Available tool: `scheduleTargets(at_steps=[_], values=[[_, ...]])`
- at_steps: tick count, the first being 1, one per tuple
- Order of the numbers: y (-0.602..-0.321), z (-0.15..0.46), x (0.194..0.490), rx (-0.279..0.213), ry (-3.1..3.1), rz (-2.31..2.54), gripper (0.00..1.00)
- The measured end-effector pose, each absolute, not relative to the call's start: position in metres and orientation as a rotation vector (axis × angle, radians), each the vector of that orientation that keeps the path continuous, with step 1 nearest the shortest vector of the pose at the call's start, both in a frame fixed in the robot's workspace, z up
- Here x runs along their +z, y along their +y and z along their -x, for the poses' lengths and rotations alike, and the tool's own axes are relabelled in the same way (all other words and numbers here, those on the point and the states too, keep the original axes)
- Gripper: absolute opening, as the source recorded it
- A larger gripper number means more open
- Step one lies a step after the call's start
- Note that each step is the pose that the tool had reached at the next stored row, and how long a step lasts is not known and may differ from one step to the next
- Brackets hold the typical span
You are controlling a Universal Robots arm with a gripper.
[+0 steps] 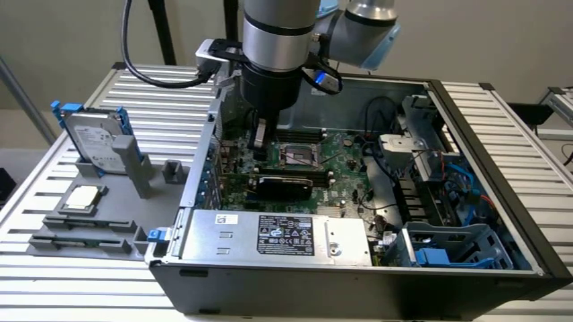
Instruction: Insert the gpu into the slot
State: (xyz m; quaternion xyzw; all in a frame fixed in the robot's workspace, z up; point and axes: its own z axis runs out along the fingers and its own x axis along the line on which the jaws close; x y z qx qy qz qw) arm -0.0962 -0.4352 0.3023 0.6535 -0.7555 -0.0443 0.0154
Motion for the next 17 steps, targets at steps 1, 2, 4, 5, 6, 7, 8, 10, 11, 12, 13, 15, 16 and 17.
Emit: scheduleTargets(at_steps=[1,2,4,5,6,7,8,10,11,12,13,15,16,17], values=[[-0.435,0.093,0.302,-0.139,-2.351,-2.035,0.11],[-0.435,0.090,0.302,-0.139,-2.351,-2.037,0.11],[-0.435,0.085,0.302,-0.136,-2.353,-2.042,0.11],[-0.435,0.083,0.302,-0.134,-2.353,-2.044,0.11],[-0.435,0.080,0.302,-0.131,-2.354,-2.046,0.11],[-0.435,0.078,0.302,-0.129,-2.355,-2.049,0.11],[-0.435,0.075,0.302,-0.127,-2.355,-2.051,0.11],[-0.436,0.071,0.302,-0.126,-2.355,-2.052,0.11],[-0.436,0.071,0.302,-0.126,-2.355,-2.052,0.11],[-0.436,0.071,0.302,-0.126,-2.355,-2.052,0.11],[-0.436,0.071,0.302,-0.125,-2.354,-2.052,0.11],[-0.436,0.071,0.302,-0.126,-2.354,-2.052,0.11],[-0.436,0.071,0.302,-0.126,-2.354,-2.052,0.11],[-0.436,0.071,0.302,-0.126,-2.354,-2.052,0.11]])
